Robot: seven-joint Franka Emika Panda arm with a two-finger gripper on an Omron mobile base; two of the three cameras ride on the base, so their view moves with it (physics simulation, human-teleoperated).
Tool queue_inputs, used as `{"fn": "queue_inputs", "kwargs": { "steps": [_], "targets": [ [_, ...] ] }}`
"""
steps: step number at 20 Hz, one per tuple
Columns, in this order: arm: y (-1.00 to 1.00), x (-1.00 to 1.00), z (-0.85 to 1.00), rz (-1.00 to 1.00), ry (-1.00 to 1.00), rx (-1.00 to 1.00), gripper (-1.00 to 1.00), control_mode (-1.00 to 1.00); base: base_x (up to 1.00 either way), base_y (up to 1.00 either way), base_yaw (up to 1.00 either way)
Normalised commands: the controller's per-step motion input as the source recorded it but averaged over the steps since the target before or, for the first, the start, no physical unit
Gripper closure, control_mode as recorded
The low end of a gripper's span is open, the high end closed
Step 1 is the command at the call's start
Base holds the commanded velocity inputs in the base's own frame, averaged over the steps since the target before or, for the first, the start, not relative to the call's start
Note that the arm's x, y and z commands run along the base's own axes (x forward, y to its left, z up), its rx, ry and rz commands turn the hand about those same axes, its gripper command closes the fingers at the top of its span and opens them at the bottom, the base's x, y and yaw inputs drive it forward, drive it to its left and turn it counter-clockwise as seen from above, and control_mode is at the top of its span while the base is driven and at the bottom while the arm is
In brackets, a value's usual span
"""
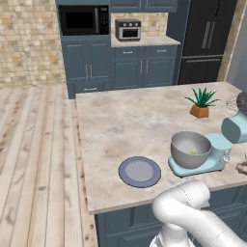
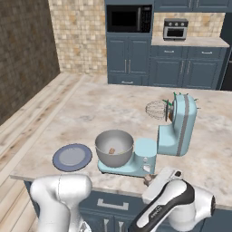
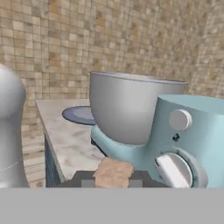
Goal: Add butter and sugar cubes to the stand mixer bowl and then turn on the stand mixer to begin making frosting.
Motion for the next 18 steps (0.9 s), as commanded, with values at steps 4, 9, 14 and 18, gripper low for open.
{"fn": "queue_inputs", "kwargs": {
  "steps": [4,9,14,18],
  "targets": [
    [0.96,-0.19,0.71,-0.14,-0.03,-0.02,1.00,-1.00,0.00,0.00,0.00],
    [0.85,-0.07,0.79,-0.12,0.00,-0.05,1.00,-1.00,0.00,0.00,0.00],
    [0.74,0.15,0.63,-0.10,0.03,-0.08,1.00,-1.00,0.00,0.00,0.00],
    [0.35,0.47,0.49,-0.06,0.18,-0.10,1.00,-1.00,0.00,0.00,0.00]
  ]
}}
